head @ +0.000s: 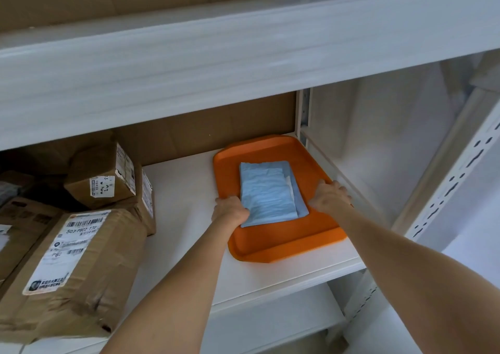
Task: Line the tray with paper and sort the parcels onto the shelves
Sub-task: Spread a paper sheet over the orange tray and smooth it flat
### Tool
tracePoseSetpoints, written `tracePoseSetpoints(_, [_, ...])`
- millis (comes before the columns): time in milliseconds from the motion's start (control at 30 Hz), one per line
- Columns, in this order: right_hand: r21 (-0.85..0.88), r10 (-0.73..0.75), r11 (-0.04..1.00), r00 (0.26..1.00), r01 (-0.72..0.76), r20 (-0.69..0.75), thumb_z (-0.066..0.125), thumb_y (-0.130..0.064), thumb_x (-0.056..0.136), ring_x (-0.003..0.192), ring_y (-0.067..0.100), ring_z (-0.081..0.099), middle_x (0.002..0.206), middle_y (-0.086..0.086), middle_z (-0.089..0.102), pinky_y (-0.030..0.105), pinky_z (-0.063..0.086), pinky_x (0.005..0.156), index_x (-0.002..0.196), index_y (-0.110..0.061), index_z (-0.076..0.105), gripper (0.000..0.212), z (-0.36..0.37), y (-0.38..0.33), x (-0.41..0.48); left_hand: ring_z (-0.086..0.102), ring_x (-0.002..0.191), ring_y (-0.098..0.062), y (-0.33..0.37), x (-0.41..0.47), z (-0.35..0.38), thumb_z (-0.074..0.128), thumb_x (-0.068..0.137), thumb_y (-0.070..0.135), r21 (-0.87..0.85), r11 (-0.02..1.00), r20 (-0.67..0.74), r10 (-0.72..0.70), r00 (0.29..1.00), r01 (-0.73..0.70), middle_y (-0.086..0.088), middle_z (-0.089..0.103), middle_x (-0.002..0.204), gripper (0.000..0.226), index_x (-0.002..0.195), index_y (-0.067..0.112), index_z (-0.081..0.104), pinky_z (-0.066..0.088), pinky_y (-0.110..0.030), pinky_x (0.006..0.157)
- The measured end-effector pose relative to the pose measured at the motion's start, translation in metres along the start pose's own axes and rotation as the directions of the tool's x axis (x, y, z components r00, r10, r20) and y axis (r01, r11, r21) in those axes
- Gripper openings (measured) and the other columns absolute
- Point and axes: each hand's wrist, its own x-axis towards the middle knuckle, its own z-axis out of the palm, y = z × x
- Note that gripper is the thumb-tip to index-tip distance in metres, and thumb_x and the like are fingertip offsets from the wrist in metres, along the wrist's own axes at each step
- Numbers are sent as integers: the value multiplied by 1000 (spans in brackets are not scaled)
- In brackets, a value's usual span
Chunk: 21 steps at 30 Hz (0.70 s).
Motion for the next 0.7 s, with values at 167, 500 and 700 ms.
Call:
tracePoseSetpoints(167, [61,69,996,996,-66,-51,59,-27,92,129,36,40,143,17,37,48,40,102,146,-14,28,64,-4,0,-1,56,107,-26,-2,-1,-6,55,91,37,12,999,-29,-50,998,50,-14,48,127,45,126,10,47,48,-30,79])
tracePoseSetpoints(500, [-264,59,963,998,-51,23,54,-17,91,113,23,57,129,8,54,33,52,87,137,-13,47,47,-13,1,-17,55,105,-22,-23,-2,-17,59,89,44,119,989,89,-96,991,85,-12,50,124,55,131,12,45,52,-28,76])
tracePoseSetpoints(700, [-88,-105,991,994,102,-32,56,-20,91,107,24,58,109,6,57,33,50,80,124,-11,58,34,-11,-27,-23,41,129,-26,-7,-6,-20,67,80,51,170,934,128,296,947,-315,-9,30,147,81,146,21,31,42,-37,102])
